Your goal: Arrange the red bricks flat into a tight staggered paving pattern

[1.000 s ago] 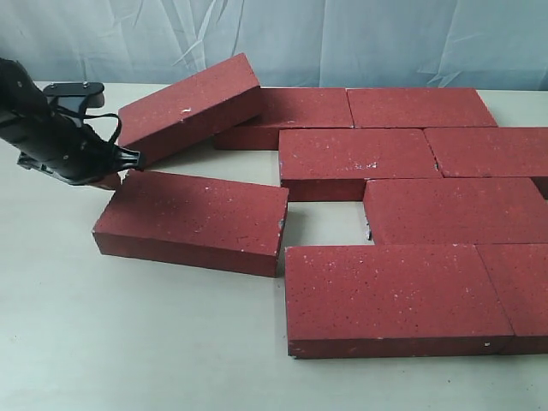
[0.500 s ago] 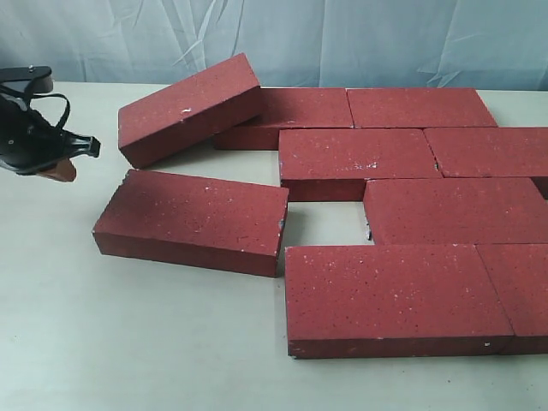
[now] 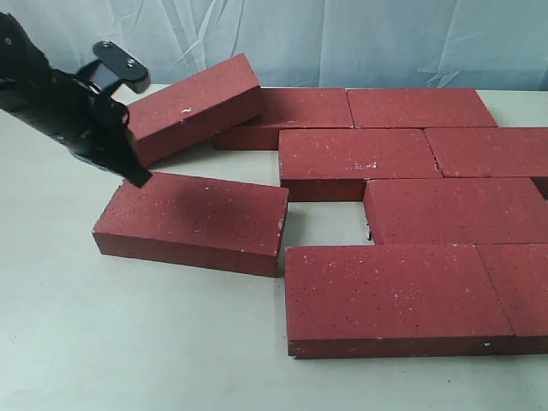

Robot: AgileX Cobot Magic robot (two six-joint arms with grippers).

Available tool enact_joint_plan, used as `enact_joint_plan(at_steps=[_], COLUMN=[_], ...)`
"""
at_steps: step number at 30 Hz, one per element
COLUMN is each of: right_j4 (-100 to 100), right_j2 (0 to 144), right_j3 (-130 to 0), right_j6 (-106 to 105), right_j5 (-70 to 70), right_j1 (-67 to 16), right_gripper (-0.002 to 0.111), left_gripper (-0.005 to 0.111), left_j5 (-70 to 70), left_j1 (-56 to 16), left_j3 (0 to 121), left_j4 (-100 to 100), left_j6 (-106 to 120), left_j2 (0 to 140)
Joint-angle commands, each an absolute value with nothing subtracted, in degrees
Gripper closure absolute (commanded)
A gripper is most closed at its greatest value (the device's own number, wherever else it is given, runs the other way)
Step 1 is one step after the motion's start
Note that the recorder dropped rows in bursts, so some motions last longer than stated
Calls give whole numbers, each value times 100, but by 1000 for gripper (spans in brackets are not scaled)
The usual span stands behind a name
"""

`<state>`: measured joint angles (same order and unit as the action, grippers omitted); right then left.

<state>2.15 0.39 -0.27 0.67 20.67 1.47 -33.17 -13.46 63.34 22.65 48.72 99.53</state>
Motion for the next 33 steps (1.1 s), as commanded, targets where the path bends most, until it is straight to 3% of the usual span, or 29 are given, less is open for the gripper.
enact_joint_plan(at_steps=[1,9,22,33], right_j4=[209,209,209,209], right_j2=[0,0,0,0], right_j3=[0,0,0,0], right_j6=[46,46,46,46], right_j5=[2016,2016,2016,2016], right_j1=[117,117,117,117], right_gripper=[109,109,109,109], left_gripper=[107,107,107,107], left_j5=[-3651,-4031,-4386,-4096], left_j1=[-1904,-2491,-2886,-2988], left_j3=[6350,6290,6221,6221], left_j4=[2654,2765,3762,4008], left_j6=[6314,7142,8871,8911], left_j2=[9899,9899,10519,11029])
